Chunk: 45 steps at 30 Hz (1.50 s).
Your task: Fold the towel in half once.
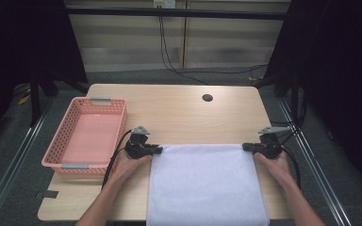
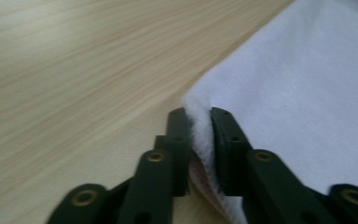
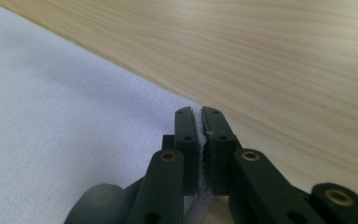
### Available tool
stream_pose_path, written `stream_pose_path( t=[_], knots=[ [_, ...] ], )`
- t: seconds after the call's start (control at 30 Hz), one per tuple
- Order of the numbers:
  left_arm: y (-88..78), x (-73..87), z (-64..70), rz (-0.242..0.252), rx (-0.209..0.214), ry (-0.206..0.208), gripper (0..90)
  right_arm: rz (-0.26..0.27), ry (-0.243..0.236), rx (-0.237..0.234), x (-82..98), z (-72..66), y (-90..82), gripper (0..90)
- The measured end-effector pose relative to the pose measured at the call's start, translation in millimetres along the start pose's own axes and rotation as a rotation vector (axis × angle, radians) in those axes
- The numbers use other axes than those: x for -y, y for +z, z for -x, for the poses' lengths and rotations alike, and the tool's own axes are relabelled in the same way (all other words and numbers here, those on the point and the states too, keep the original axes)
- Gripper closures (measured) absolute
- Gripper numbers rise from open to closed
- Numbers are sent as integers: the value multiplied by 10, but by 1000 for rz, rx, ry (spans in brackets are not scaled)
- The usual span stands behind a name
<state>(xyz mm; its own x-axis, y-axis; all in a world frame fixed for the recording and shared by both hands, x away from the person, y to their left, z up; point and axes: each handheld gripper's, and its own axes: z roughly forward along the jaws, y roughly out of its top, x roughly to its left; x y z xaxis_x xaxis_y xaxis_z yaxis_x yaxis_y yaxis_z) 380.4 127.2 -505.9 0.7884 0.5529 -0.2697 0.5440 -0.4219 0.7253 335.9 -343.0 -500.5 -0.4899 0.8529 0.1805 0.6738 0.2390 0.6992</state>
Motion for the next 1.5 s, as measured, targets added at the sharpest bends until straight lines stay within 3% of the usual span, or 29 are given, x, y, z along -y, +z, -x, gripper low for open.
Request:
stream_pose_path(
  t=[0.17,0.4,0.53,0.67,0.83,0.97,1.1,1.2,1.27,1.37,1.43,1.5],
  knots=[
    [-209,-115,60,128,48,-21,828,35,14,-19,-50,15,-133,858],
    [-491,-307,114,229,41,-4,826,162,-5,-53,-318,-9,-431,862],
    [-623,-466,96,246,16,18,823,212,-15,-51,-484,-8,-552,862],
    [-698,-620,47,269,-1,22,821,252,4,-57,-604,13,-601,862],
    [-745,-796,-50,300,-41,13,822,283,2,-53,-802,24,-576,863],
    [-755,-868,-145,311,-53,6,822,265,-13,-41,-971,39,-517,865],
    [-774,-951,-251,319,-70,-5,820,267,5,-48,-1113,88,-448,867],
    [-781,-1012,-288,316,-89,-14,820,304,53,-70,-1158,140,-375,868],
    [-800,-1029,-271,319,-96,-5,820,322,66,-77,-1187,155,-348,867],
    [-844,-992,-214,335,-78,5,818,342,43,-91,-1224,91,-394,867],
    [-882,-921,-170,365,-39,-6,816,343,29,-88,-1210,37,-458,866],
    [-913,-827,-102,369,-38,2,816,345,17,-94,-1162,-2,-531,866]
  ],
)
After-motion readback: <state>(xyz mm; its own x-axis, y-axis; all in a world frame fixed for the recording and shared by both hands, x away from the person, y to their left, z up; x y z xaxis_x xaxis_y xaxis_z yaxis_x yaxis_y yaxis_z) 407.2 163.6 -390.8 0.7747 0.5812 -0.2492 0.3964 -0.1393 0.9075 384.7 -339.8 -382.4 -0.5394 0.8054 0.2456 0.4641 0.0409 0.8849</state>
